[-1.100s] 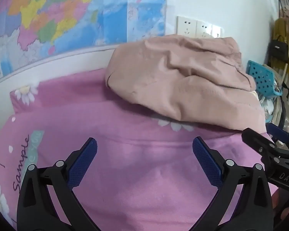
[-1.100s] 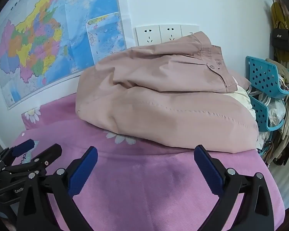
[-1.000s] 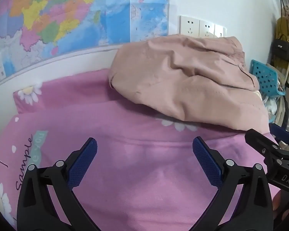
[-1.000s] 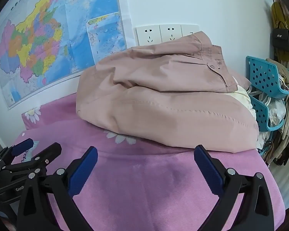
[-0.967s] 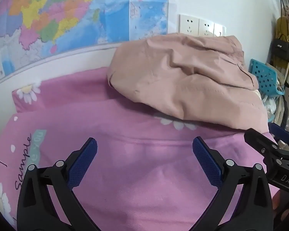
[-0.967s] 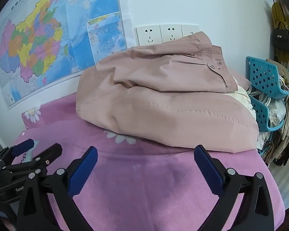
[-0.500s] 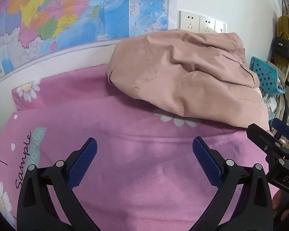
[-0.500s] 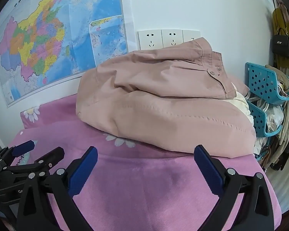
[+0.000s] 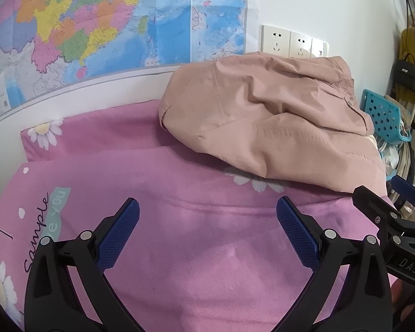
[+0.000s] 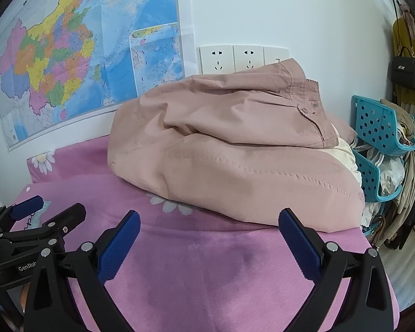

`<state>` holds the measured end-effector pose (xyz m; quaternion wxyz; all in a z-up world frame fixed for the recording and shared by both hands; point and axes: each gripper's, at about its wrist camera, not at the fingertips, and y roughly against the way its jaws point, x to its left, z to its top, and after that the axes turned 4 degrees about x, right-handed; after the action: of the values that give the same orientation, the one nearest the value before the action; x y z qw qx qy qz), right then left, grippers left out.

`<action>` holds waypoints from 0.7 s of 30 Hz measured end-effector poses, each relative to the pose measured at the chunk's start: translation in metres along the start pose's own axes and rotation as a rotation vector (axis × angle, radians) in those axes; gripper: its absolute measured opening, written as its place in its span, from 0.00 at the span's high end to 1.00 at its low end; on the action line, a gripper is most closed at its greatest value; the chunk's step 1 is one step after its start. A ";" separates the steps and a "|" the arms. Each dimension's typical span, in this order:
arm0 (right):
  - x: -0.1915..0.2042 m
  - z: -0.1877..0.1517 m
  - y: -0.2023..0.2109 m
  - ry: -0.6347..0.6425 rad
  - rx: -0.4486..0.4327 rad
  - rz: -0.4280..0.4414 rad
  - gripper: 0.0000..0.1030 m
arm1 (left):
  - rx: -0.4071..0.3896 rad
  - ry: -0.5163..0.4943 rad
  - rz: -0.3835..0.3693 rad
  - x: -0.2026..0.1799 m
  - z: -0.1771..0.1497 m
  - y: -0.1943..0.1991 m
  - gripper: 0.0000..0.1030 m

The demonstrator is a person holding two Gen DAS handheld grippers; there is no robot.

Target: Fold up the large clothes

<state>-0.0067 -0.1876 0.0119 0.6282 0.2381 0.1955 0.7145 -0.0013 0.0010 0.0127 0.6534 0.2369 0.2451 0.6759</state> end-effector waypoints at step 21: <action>0.006 0.004 -0.004 0.034 0.001 -0.013 0.05 | -0.008 0.019 -0.016 0.000 0.002 -0.002 0.05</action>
<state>-0.0015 -0.1811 0.0137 0.6295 0.2249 0.2080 0.7141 0.0017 0.0015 0.0134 0.6575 0.2256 0.2506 0.6738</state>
